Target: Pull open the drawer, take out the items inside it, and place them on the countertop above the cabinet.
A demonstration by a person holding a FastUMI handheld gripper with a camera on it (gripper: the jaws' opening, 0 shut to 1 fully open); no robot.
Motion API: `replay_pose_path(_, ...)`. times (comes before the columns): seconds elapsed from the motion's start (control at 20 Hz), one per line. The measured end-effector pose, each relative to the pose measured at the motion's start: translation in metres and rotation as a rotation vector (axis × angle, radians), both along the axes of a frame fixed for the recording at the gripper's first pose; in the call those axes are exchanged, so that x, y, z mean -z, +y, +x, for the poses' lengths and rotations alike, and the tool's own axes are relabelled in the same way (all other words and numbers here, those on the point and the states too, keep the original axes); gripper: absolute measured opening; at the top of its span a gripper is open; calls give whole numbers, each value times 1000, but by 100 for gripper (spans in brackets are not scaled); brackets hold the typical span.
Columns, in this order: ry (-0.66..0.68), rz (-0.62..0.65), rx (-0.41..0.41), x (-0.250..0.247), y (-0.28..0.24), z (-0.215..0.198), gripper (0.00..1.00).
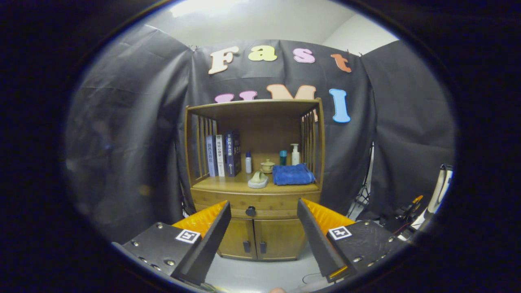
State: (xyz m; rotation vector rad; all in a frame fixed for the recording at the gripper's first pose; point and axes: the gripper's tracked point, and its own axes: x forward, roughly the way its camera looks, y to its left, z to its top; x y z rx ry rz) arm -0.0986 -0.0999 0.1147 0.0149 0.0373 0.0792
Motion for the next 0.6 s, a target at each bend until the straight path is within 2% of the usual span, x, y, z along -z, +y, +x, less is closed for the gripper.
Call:
replay_pose_path(0.35,-1,37,12,-14,-24,3,99)
replay_pose_path(0.6,15,-8,8,-19,-20,0,99)
